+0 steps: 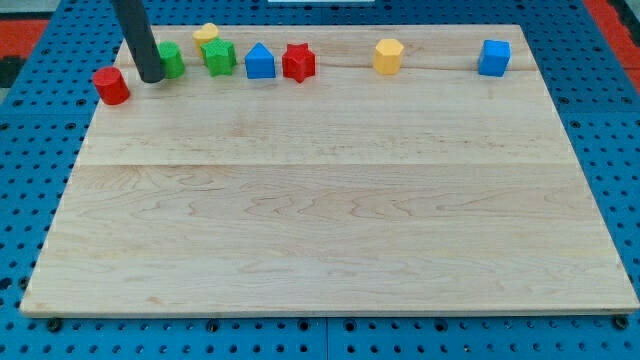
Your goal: Move the red star closer to the blue triangle
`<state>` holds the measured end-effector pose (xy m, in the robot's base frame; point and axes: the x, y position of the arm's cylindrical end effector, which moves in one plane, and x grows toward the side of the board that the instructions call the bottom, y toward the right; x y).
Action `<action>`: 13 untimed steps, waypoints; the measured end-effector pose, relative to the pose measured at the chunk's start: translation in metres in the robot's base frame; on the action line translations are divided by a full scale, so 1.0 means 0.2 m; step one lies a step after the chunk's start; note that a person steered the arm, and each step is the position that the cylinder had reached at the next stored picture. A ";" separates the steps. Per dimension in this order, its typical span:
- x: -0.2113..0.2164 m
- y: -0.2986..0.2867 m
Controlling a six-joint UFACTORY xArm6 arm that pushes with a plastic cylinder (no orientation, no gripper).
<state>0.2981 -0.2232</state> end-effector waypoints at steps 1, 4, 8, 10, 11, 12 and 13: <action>0.10 0.01; 0.04 0.99; -0.52 1.36; -0.41 0.91; -0.45 0.85; -0.50 0.75; -0.49 0.75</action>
<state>0.2000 -0.0739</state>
